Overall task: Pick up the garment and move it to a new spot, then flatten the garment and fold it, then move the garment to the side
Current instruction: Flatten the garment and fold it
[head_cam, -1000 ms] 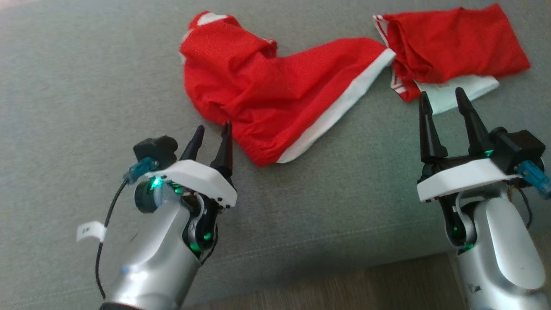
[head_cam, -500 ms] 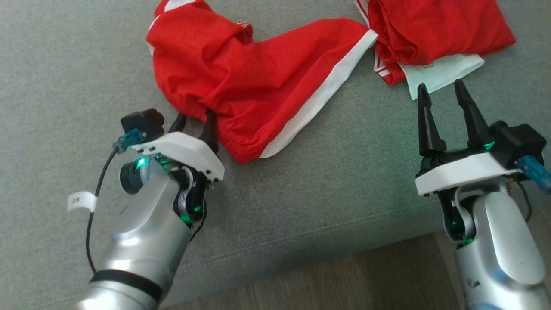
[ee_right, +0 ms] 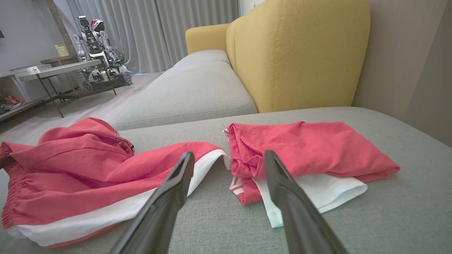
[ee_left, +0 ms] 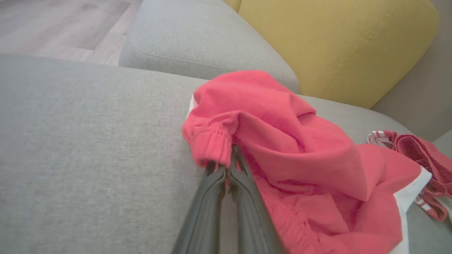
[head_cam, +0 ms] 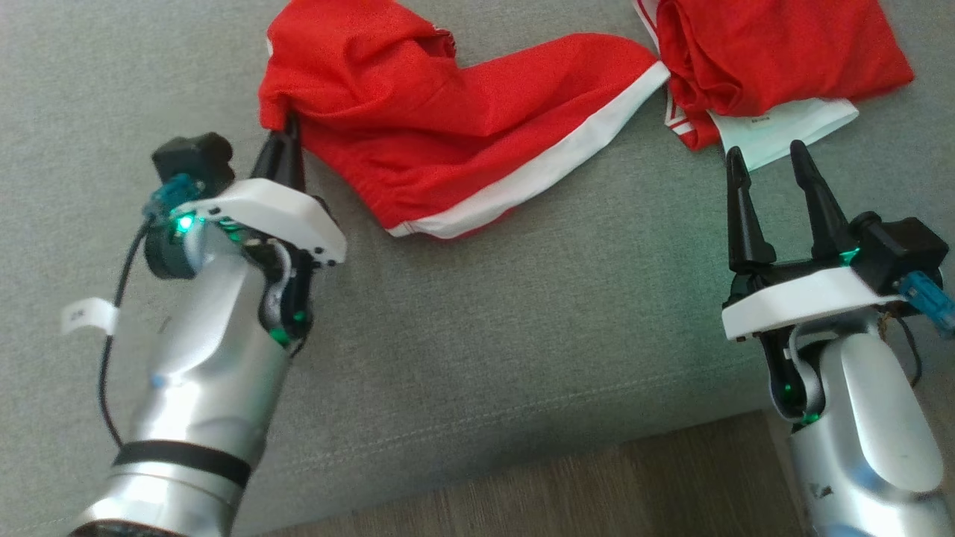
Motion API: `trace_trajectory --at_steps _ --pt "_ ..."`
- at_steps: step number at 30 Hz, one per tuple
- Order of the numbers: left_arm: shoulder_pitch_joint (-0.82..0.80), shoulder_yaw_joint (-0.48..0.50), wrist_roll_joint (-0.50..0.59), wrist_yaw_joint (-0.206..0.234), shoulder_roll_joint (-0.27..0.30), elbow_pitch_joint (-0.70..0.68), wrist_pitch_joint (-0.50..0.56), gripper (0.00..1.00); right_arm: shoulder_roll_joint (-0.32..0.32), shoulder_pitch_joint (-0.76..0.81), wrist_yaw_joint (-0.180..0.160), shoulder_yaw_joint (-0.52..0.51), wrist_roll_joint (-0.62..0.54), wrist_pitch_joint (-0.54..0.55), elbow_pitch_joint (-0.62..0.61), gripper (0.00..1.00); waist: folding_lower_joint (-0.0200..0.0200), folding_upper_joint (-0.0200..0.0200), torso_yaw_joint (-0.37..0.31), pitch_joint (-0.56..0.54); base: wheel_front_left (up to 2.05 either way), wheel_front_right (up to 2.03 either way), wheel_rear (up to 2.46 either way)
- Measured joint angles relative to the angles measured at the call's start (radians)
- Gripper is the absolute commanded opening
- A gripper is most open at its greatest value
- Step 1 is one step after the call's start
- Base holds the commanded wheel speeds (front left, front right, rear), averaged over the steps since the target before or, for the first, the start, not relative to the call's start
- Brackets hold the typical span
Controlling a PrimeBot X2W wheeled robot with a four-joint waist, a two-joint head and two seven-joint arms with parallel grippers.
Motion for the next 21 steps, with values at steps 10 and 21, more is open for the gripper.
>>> trace_trajectory --at_steps 10,21 --pt "-0.058 0.067 0.096 -0.033 0.068 0.013 0.000 0.00 0.000 -0.006 0.000 0.008 0.000 -0.006 0.016 1.00 0.0000 0.0000 0.007 0.000 0.00 0.00 0.00" --pt "-0.239 0.058 0.189 -0.059 0.186 0.188 0.001 0.00 0.001 -0.039 0.000 0.043 0.008 -0.014 0.033 1.00 0.0000 0.0000 -0.026 0.026 0.00 0.00 0.00"
